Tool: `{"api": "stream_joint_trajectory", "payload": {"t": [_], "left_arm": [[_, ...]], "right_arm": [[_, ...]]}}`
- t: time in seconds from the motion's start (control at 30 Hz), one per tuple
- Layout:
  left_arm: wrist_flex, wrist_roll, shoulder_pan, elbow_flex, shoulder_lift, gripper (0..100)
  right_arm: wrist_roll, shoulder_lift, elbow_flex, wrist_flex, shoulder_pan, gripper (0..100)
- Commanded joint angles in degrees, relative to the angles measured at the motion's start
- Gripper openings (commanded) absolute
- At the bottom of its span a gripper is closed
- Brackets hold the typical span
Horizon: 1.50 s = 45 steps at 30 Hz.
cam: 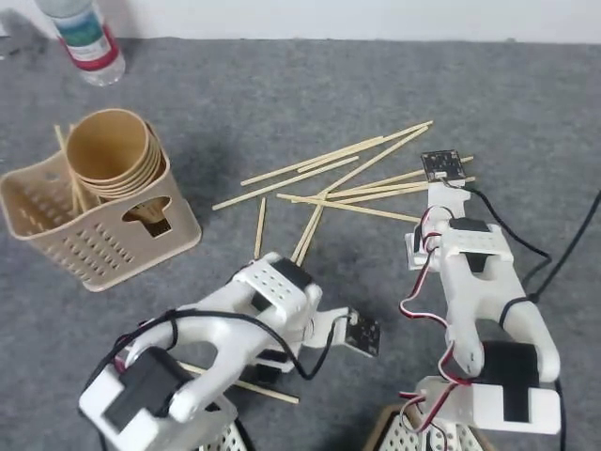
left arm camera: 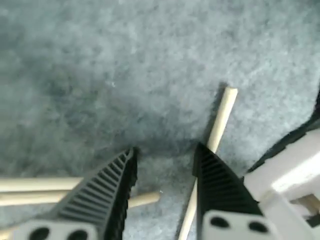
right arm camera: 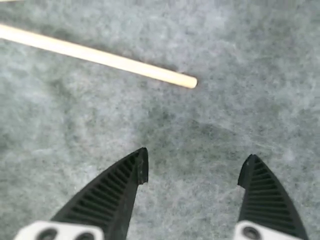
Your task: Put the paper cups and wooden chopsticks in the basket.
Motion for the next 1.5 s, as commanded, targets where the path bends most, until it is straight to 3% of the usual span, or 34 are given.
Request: {"api": "stream_joint_trajectory", "payload": {"t": [0.0, 0.27, 0.5, 0.73, 1.23, 1.47], "left_arm": [[-1.2, 3.8, 5.5, 1.4, 0.0, 17], [7.8, 4.5, 5.5, -5.0, -0.4, 16], [13.9, 4.5, 5.8, -4.5, -12.5, 17], [11.8, 4.2, 4.8, 0.3, -16.4, 18], [9.0, -1.5, 4.8, -4.0, 2.6, 20], [3.6, -0.2, 4.7, -3.2, 8.7, 19]], "right_arm": [[-0.2, -2.2, -0.4, -0.7, -0.5, 29.9], [-0.2, -2.2, -0.4, -0.8, -0.5, 29.9], [-0.2, -2.2, -0.4, -0.8, -0.5, 29.9], [-0.2, -2.2, -0.4, -0.7, -0.5, 29.9], [-0.2, -2.2, -0.3, -1.0, -0.5, 29.9], [-0.2, -2.2, -0.3, -0.9, -0.5, 29.9]]}}
